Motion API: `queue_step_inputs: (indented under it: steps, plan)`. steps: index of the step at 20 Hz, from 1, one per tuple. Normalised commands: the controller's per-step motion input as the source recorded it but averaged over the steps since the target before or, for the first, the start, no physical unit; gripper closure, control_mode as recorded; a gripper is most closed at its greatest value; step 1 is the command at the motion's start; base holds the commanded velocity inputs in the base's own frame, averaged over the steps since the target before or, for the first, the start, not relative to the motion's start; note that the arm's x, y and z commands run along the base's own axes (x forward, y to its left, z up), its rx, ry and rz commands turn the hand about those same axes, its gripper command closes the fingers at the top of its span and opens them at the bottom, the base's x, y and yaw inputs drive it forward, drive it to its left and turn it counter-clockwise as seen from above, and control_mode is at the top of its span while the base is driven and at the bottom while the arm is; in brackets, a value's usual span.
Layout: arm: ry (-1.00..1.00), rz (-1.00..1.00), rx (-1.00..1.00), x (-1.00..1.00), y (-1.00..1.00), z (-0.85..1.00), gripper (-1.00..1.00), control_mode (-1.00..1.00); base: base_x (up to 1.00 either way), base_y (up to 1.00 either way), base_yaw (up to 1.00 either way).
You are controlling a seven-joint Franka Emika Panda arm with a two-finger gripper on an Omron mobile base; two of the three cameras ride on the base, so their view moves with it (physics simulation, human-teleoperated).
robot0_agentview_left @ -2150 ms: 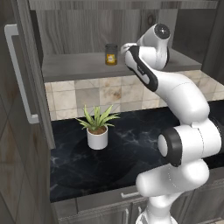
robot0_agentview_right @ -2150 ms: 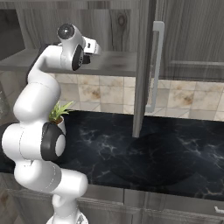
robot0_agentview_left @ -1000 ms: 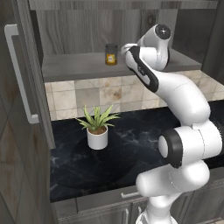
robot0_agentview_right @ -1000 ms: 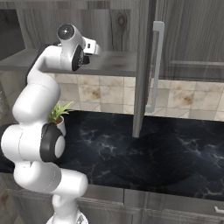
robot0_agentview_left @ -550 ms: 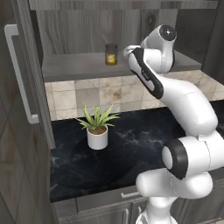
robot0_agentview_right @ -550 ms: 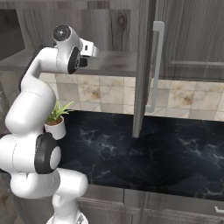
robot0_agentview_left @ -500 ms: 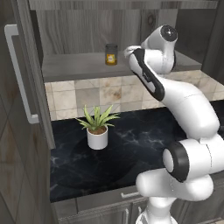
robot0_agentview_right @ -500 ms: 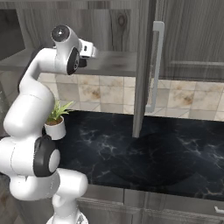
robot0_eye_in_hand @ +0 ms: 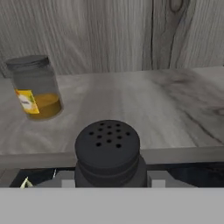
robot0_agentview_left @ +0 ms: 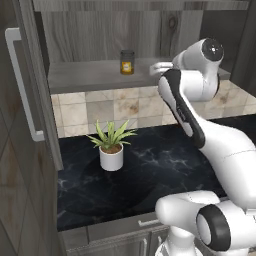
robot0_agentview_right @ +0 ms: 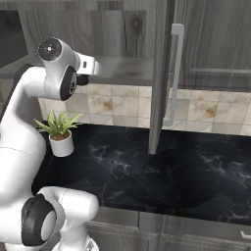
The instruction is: Collect the turmeric, ketchup, and shaker from the cabinet and place them next to the stove.
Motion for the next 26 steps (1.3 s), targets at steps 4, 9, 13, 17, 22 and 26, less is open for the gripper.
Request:
queue_step_inputs:
  steps: [4,9,13,17,22,26]
  plan:
    - [0.00,0.03,0.00,-0.96,0.00,0.01,1.00,-1.00,0.00,0.00,0.00]
    - [0.00,0.03,0.00,-1.00,0.00,0.00,1.00,-1.00,0.00,0.00,0.00]
    - [0.00,0.02,0.00,-1.00,0.00,0.00,1.00,-1.00,0.00,0.00,0.00]
    - [0.00,0.01,0.00,-0.99,0.00,0.00,1.00,-1.00,0.00,0.00,0.00]
    - [0.00,0.00,0.00,-0.78,0.00,0.00,1.00,-1.00,0.00,0.00,0.00]
    - [0.00,-0.02,0.00,-0.72,0.00,0.00,1.00,-1.00,0.00,0.00,0.00]
